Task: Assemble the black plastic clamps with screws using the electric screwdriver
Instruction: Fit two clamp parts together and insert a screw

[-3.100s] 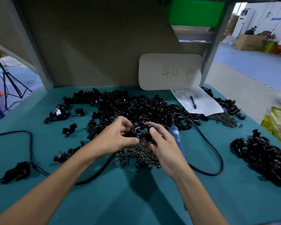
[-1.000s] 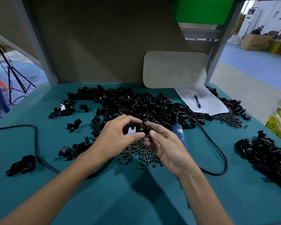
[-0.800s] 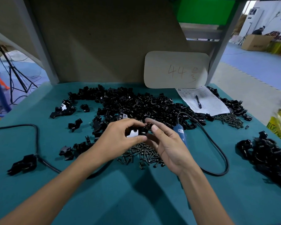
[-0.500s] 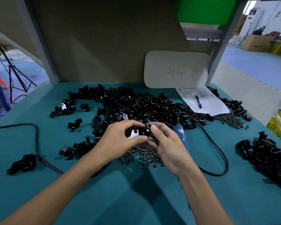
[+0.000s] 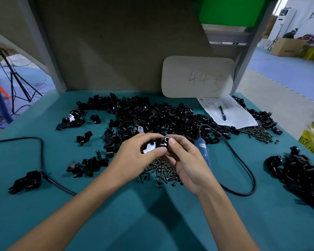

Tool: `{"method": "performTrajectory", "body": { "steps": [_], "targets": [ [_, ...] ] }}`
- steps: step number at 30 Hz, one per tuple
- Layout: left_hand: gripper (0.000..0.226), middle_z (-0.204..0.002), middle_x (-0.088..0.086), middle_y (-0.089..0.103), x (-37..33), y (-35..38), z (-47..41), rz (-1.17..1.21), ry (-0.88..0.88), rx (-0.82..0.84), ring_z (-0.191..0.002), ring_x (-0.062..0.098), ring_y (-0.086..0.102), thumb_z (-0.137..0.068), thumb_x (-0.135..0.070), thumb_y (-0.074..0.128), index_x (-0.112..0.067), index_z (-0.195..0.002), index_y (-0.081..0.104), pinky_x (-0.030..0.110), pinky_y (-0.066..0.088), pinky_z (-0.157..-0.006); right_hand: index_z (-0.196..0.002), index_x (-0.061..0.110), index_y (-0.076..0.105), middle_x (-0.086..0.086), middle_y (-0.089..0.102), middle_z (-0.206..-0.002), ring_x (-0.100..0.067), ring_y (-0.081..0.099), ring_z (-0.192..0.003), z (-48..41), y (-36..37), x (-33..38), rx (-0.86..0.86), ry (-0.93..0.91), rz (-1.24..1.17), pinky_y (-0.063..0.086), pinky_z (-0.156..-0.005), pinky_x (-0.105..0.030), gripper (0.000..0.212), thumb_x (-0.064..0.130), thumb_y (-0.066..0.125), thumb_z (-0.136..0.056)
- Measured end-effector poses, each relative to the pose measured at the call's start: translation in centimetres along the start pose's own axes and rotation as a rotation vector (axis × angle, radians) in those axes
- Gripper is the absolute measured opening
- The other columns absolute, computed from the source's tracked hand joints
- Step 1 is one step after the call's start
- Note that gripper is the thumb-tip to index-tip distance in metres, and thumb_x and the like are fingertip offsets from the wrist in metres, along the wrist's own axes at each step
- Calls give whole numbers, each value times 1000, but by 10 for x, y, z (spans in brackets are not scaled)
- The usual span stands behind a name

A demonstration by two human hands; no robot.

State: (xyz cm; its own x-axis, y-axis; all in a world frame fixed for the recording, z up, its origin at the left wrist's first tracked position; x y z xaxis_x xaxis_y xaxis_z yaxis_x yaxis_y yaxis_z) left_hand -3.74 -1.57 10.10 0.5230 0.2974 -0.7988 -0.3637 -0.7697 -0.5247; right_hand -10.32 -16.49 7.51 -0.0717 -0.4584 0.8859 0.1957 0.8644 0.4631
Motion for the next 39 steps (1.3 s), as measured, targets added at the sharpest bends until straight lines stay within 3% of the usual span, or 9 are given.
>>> {"method": "performTrajectory", "body": {
  "steps": [6, 9, 12, 18, 22, 25, 29, 35, 39],
  "targets": [
    [39, -111, -16, 49, -4, 5, 2, -220, -24, 77, -104, -4, 50, -95, -68, 39, -58, -132, 40, 17, 40, -82, -111, 11, 68, -7, 69, -99, -18, 66, -92, -2, 3, 1, -4, -13, -20, 57, -87, -28, 30, 28, 70, -87],
    [36, -107, -12, 54, -9, 6, 4, -266, -27, 104, -96, 2, 54, -97, -66, 35, -55, -132, 35, 25, 43, -76, -111, 12, 68, -7, 70, -101, -17, 68, -92, -3, 4, 1, -2, -16, -26, 57, -87, -28, 29, 29, 70, -87],
    [32, -92, -16, 57, -13, 5, 4, -256, -11, 124, -82, -2, 55, -99, -62, 37, -49, -128, 37, 22, 39, -66, -109, 13, 69, -2, 70, -93, -15, 68, -88, -3, 4, 1, 2, -17, -27, 57, -85, -26, 27, 30, 71, -88],
    [41, -130, -17, 60, -19, 2, 0, -208, 18, 151, -120, 3, 54, -101, -55, 45, -47, -141, 41, 32, 46, -101, -111, 11, 64, 0, 71, -90, -14, 69, -86, -2, 5, 5, 19, -33, -55, 57, -84, -27, 29, 29, 71, -89],
    [46, -121, -30, 61, -19, 0, -1, -157, 16, 128, -107, -8, 57, -97, -56, 51, -49, -142, 46, 20, 44, -92, -106, 11, 63, 2, 70, -85, -12, 68, -82, 0, 4, 4, 1, -21, -63, 57, -81, -25, 24, 27, 70, -90],
    [44, -108, -31, 65, -19, 1, -1, -147, 14, 145, -92, -15, 60, -98, -55, 52, -50, -142, 45, 22, 46, -86, -103, 12, 63, 2, 68, -82, -11, 67, -78, 1, 4, 3, -7, -10, -69, 57, -80, -24, 22, 27, 71, -89],
    [47, -131, -22, 62, -17, 3, -1, -134, 20, 143, -120, -2, 57, -98, -54, 52, -44, -144, 45, 30, 46, -103, -101, 12, 64, 1, 69, -82, -11, 67, -77, 1, 5, 2, -24, -9, -77, 57, -78, -24, 24, 29, 72, -88],
    [46, -130, -17, 63, -11, 4, -2, -106, 15, 153, -120, 2, 57, -98, -55, 52, -43, -142, 47, 37, 48, -103, -103, 10, 64, -1, 69, -86, -13, 68, -81, 1, 5, 0, -27, 2, -68, 58, -83, -27, 25, 29, 72, -90],
    [41, -129, -22, 61, -6, 5, -3, -129, 34, 141, -118, -4, 55, -99, -53, 52, -46, -139, 45, 26, 47, -100, -107, 9, 64, -2, 69, -88, -14, 68, -83, -1, 6, -2, -15, 7, -90, 58, -83, -27, 25, 29, 71, -92]
  ]
}}
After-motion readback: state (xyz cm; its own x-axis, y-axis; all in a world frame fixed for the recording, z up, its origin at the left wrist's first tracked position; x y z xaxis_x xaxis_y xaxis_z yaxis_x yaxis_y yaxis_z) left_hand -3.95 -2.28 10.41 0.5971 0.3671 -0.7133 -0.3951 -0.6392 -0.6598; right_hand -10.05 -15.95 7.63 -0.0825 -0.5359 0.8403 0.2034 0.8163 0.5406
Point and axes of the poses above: each hand's wrist, its own z-axis away from the middle knuckle, its own y-axis out of the palm, x = y × z, the point moved 4 cm from there along -z, towards the middle knuckle
